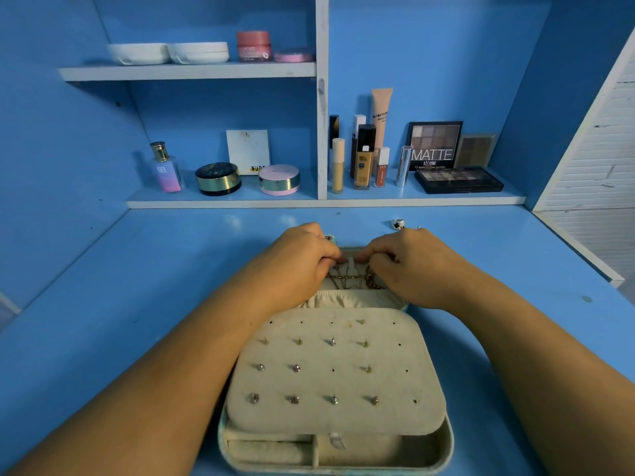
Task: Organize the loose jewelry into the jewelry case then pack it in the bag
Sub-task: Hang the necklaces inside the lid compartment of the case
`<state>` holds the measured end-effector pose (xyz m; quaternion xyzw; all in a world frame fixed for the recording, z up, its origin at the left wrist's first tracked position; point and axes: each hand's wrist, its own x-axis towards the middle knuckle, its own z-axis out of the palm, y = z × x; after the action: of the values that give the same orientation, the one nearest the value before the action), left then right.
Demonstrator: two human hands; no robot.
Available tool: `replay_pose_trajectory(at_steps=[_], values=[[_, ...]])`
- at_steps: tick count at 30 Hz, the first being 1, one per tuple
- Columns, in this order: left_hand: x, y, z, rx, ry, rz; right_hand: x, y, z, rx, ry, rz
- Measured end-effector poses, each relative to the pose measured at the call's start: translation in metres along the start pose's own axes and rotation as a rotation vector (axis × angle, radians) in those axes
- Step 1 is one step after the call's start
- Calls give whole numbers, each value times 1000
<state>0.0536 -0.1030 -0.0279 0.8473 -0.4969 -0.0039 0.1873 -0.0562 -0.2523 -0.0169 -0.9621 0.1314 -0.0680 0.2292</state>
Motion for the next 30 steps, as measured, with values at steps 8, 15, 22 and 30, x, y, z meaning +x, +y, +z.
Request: replay_pose_trajectory(at_steps=[8, 15, 22, 30], values=[[-9, 3, -13, -305, 54, -128, -6, -1, -10, 152, 28, -5], [-12, 2, -20, -458, -100, -221, -7, 4, -14, 175, -17, -104], [-19, 10, -32, -605, -147, -223, -5, 4, -7, 177, -83, -167], [-20, 10, -35, -724, -139, -222, -6, -2, -1, 112, -142, -228]])
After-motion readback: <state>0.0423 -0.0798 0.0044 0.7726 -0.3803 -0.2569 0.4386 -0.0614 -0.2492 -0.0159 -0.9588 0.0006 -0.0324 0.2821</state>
